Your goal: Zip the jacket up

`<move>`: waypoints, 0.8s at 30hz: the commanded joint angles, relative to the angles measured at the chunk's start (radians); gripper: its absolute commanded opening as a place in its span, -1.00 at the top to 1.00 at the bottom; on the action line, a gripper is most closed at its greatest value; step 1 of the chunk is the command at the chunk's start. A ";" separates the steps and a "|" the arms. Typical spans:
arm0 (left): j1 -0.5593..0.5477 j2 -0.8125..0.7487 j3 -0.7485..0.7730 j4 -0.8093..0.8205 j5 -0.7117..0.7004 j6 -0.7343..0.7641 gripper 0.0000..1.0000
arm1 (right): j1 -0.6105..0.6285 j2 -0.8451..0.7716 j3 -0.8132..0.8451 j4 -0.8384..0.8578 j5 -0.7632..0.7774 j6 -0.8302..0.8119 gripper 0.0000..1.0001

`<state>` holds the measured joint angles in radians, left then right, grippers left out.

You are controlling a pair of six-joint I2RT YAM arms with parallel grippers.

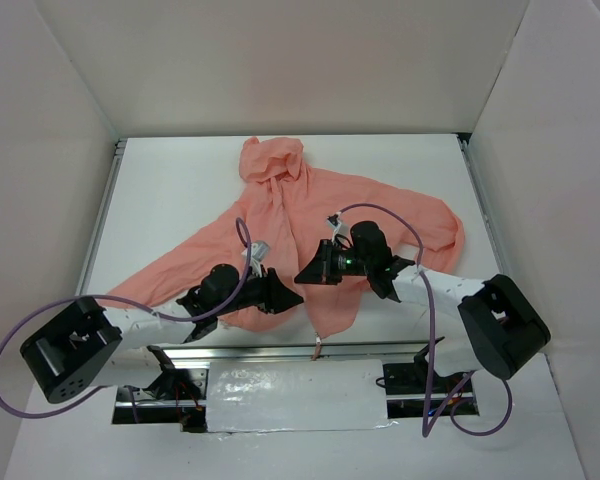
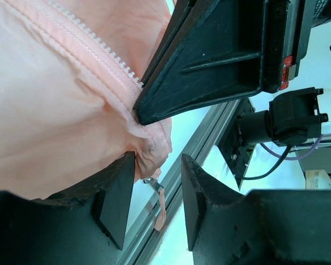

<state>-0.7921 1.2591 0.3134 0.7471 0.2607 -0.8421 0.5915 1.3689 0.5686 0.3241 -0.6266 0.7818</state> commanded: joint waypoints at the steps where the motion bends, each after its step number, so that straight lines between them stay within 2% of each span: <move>1: 0.007 0.019 0.003 0.095 0.031 0.003 0.01 | 0.005 0.009 0.036 0.058 -0.022 0.007 1.00; 9: 0.007 0.045 -0.013 0.136 0.040 -0.008 0.18 | 0.005 0.007 0.039 0.056 -0.025 0.007 1.00; 16: 0.010 0.049 -0.011 0.146 0.041 -0.009 0.49 | 0.005 0.015 0.037 0.059 -0.030 0.008 1.00; 24: 0.019 0.054 -0.022 0.169 0.043 -0.020 0.62 | 0.005 0.024 0.028 0.081 -0.039 0.020 1.00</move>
<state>-0.7815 1.3075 0.3042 0.8295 0.2901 -0.8501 0.5915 1.3819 0.5690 0.3527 -0.6453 0.7956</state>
